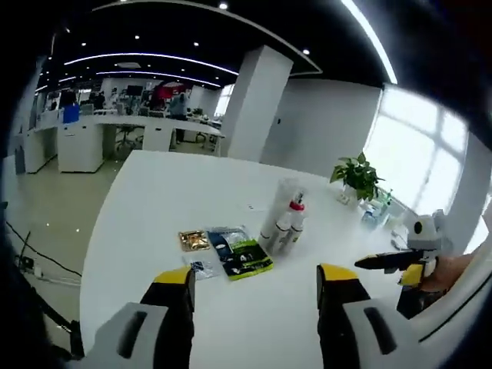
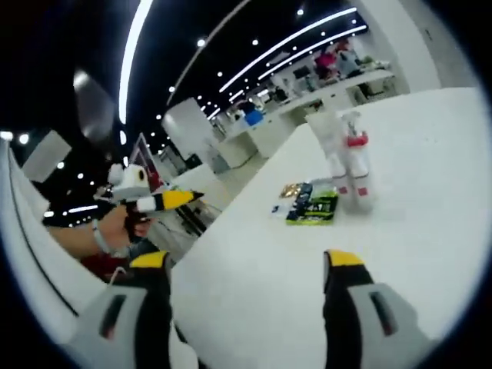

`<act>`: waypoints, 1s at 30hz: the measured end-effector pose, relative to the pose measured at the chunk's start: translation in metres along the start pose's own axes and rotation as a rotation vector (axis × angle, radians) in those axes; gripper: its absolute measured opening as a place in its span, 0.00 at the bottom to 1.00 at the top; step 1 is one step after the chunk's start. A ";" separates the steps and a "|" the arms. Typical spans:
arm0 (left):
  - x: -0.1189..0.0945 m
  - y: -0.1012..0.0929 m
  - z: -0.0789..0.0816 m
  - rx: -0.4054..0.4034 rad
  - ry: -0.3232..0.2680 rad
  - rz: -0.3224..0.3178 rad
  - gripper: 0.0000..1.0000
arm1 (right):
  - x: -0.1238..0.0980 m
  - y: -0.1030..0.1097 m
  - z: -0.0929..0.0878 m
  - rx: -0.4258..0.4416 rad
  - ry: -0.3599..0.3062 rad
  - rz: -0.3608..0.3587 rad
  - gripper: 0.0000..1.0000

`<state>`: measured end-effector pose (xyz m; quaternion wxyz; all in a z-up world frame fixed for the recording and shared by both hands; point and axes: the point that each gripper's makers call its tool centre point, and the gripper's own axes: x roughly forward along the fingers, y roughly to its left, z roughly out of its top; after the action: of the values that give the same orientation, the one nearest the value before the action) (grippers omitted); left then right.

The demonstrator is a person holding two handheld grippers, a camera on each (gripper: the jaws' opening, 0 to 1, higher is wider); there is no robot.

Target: Arrange the skincare products in the storage area until every visible bottle or jar stands upright without overlapping.

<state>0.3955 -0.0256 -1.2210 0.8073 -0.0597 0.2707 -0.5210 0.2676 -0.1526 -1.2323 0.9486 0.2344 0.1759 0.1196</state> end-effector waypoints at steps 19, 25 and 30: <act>-0.099 -0.006 0.008 -0.016 -0.260 0.144 0.95 | -0.013 0.049 0.057 -0.245 -0.123 0.025 0.99; -0.117 -0.015 0.008 -0.037 -0.311 0.167 1.00 | -0.015 0.066 0.055 -0.238 -0.108 0.043 0.99; -0.120 -0.028 0.002 -0.067 -0.310 0.159 1.00 | -0.006 0.084 0.058 -0.238 -0.087 0.069 0.99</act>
<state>0.3369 0.0659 -1.1635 0.8755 -0.1445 0.1641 -0.4308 0.2722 -0.1057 -1.1422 0.9717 0.1312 0.1109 0.1620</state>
